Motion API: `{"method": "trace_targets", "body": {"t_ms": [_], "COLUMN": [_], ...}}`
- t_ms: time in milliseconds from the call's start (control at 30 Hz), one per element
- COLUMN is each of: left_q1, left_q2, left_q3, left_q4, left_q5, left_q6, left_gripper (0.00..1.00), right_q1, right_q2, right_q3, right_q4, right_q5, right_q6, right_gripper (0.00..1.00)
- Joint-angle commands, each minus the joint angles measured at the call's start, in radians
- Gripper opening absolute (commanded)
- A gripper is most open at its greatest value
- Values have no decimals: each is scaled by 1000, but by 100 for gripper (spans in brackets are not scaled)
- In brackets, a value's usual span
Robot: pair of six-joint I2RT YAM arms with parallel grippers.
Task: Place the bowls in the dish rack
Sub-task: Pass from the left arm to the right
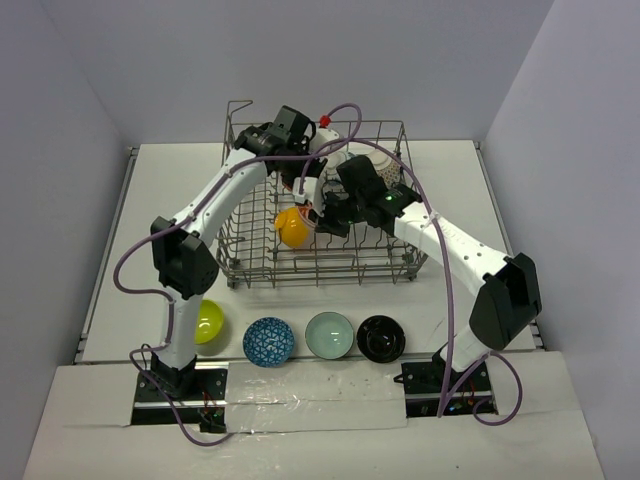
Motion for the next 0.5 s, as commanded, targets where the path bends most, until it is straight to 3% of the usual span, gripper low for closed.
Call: {"method": "trace_targets", "body": {"t_ms": [0,100,467], "left_q1": [-33,-34,-26], "left_q2": [-32,-32,-28], "left_q3": [-7,-6,12], "left_q4": [-74,-72,-34], "left_q5": [3,-3,-100], "left_q6": [-38,-41,-75], "left_gripper": [20,32,38], "right_q1": [-11,-11,-11], "right_q2": [-61,-63,-74], "right_q3": [7,5,1], "right_q4": [141,147,154], "right_q5": [87,90,107], "right_q6": [1,5,8], "right_gripper": [0,0,0]}}
